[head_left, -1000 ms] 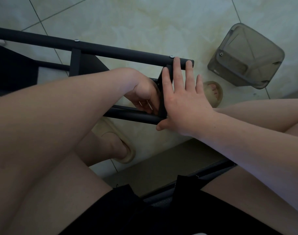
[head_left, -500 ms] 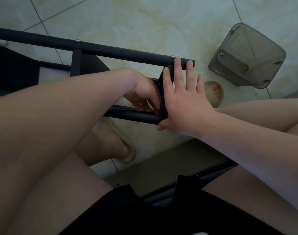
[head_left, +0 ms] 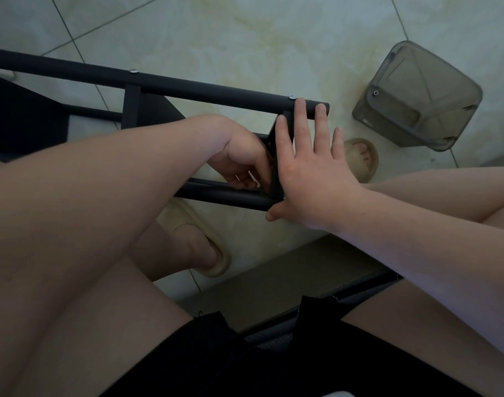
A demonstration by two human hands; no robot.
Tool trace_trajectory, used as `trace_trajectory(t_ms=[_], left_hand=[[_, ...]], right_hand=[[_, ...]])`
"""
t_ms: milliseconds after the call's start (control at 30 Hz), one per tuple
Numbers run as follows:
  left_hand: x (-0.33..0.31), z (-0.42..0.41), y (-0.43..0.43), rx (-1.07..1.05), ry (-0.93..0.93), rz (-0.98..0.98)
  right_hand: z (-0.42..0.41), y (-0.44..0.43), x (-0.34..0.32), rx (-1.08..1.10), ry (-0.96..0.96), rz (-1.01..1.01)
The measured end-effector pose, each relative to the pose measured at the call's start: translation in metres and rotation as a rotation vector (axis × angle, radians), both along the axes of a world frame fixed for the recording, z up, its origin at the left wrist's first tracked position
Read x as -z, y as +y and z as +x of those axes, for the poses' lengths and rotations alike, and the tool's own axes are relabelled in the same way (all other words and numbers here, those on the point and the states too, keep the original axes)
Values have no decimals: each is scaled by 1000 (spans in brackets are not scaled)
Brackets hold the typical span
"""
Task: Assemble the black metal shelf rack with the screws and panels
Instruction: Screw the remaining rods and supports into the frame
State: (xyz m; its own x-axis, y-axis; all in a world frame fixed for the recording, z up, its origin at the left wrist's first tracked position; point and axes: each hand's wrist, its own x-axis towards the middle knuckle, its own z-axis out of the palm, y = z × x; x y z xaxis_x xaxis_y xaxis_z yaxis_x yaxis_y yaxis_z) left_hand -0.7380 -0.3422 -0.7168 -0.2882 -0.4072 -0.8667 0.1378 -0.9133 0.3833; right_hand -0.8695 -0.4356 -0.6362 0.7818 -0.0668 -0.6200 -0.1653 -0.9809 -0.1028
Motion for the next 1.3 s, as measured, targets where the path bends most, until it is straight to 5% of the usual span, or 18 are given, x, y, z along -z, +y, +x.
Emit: trace_trajectory(t_ms=[1300], left_hand=[[3,-2,1,17,6,11]], right_hand=[[-2,-2,1,-10,-9,-9]])
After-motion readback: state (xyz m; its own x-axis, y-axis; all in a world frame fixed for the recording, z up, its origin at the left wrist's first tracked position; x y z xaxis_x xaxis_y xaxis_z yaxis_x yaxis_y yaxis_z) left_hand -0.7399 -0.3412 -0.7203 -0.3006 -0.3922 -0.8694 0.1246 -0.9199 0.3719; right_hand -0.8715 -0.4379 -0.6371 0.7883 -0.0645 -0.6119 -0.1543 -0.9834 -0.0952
